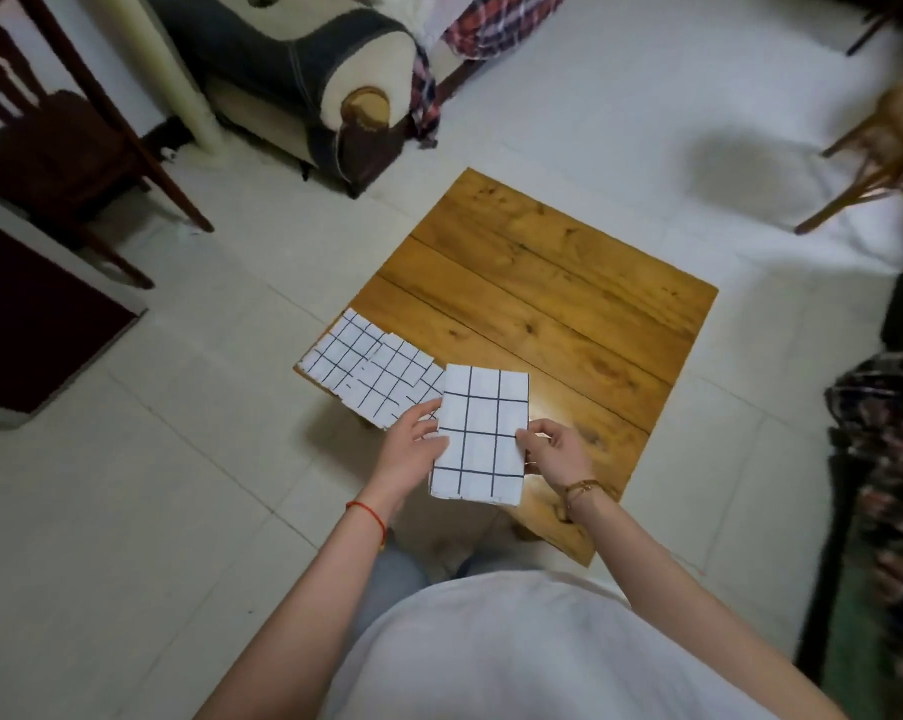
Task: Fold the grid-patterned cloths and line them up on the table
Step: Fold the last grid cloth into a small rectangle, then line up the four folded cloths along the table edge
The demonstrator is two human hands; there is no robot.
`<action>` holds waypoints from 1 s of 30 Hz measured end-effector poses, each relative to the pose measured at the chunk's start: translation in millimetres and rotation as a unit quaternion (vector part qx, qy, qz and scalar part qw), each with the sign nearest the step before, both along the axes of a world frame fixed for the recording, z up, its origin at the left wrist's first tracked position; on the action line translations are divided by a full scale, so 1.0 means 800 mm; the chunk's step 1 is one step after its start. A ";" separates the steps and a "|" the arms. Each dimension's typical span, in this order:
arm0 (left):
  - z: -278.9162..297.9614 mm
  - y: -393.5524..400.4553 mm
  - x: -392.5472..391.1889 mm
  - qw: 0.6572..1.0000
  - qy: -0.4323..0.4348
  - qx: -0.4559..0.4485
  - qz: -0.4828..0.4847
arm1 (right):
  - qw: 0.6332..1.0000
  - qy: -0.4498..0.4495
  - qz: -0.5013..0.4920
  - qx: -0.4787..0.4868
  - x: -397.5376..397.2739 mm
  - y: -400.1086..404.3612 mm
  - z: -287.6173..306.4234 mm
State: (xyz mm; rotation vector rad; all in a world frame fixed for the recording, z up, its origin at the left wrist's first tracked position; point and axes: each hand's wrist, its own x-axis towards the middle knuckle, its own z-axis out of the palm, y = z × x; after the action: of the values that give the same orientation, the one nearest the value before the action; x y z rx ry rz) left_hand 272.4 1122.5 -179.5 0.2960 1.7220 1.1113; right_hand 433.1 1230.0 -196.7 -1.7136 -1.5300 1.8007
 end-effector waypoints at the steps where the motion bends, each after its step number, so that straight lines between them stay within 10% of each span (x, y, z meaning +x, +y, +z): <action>1: -0.003 0.005 -0.008 1.000 0.002 -0.006 -0.024 | 1.000 -0.006 -0.023 0.001 -0.003 -0.004 -0.003; 14: -0.077 0.036 -0.069 0.956 -0.020 -0.079 -0.280 | 0.948 -0.126 -0.291 -0.040 -0.066 -0.056 -0.086; 30: -0.268 0.103 -0.079 0.947 -0.024 -0.110 -0.301 | 0.938 -0.188 -0.276 -0.096 -0.079 -0.004 -0.288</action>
State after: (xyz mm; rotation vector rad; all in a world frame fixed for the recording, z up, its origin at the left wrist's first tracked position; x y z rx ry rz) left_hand 209.1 1205.2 -394.2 0.5998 1.5397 0.4716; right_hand 369.7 1227.0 -427.1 -2.3872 -0.8462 1.4173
